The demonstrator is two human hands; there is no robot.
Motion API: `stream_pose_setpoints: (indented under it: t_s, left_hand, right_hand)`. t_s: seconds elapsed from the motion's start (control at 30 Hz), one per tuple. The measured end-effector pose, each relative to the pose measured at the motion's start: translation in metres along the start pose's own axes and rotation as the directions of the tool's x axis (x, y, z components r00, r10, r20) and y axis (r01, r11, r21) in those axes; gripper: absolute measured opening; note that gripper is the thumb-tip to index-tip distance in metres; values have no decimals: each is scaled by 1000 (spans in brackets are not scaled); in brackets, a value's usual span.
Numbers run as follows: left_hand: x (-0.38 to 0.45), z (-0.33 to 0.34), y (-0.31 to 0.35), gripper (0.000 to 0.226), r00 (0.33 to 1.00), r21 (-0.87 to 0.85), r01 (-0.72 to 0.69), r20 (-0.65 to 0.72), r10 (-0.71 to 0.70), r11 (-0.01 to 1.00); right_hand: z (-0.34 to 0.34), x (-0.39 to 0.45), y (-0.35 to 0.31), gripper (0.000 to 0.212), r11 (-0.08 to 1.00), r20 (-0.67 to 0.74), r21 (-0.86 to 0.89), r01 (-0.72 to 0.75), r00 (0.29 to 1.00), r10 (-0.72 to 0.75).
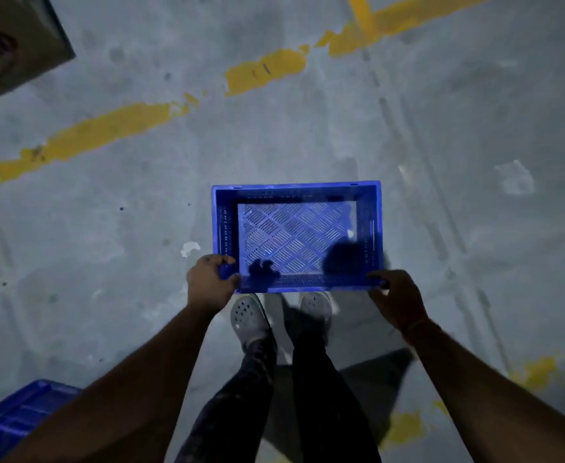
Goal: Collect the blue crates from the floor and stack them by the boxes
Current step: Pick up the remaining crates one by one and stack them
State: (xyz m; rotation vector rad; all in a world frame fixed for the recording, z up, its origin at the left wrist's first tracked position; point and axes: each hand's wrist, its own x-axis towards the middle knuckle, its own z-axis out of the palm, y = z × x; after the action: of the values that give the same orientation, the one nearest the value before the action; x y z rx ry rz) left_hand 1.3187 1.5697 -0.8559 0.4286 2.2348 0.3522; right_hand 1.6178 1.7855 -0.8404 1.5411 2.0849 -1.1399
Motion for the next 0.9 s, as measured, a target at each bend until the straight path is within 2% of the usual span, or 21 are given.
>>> stream_pose_setpoints:
  t_s: [0.13, 0.37, 0.47, 0.53, 0.67, 0.9]
  left_hand:
    - [61, 49, -21, 37, 992, 112, 78, -109, -66, 991]
    - [134, 107, -67, 31, 964, 19, 207, -175, -200, 978]
    - [154, 118, -80, 32, 983, -78, 130, -118, -139, 988]
    - [165, 119, -88, 29, 992, -167, 76, -86, -91, 983]
    - [173, 109, -97, 30, 999, -371, 40, -14, -49, 928]
    - [127, 50, -87, 26, 1000, -407, -27, -25, 18, 913]
  right_hand:
    - [22, 75, 38, 33, 1000, -35, -14, -3, 999, 3]
    - [58, 175, 89, 31, 997, -122, -68, -43, 992, 34]
    - [67, 200, 101, 29, 999, -92, -34, -8, 996, 5]
    - [71, 212, 102, 27, 999, -48, 47, 13, 999, -11]
    - [73, 221, 102, 21, 976, 4, 213, -48, 999, 48]
    - [24, 157, 68, 26, 955, 27, 293, 40, 998, -50]
